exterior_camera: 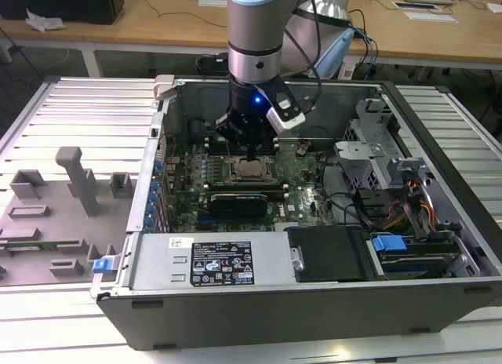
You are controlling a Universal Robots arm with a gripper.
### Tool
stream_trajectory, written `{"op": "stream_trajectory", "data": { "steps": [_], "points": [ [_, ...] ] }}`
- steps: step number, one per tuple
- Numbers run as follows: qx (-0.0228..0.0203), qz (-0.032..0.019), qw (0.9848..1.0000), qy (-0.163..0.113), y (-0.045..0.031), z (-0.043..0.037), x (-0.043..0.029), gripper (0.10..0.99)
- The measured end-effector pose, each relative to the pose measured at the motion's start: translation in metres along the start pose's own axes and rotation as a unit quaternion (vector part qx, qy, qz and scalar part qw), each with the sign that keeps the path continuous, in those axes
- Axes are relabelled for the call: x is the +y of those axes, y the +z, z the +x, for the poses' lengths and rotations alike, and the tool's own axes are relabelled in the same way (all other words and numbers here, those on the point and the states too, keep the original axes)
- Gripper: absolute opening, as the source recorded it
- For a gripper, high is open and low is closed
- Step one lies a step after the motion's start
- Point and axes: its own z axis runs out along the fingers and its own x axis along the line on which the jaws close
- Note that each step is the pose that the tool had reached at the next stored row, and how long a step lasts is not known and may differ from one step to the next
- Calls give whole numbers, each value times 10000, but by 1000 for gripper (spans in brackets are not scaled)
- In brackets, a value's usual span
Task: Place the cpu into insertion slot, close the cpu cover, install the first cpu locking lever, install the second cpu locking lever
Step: 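Close the cpu cover, then install the first cpu locking lever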
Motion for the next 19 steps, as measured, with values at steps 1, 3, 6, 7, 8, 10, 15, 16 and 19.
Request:
{"op": "stream_trajectory", "data": {
  "steps": [1,3,6,7,8,10,15,16,19],
  "points": [
    [0,0,10000,0,0,0,0,106],
    [0,0,10000,0,0,0,0,106],
    [0,0,10000,0,-1,0,0,106],
    [0,0,10000,0,-1,0,0,106],
    [0,0,10000,0,-1,0,0,106],
    [0,0,10000,0,-2,0,0,106],
    [0,1,10000,0,-32,-1,1,106],
    [1,1,10000,0,-43,-2,1,106],
    [0,0,10000,0,-90,-4,3,106]
  ]
}}
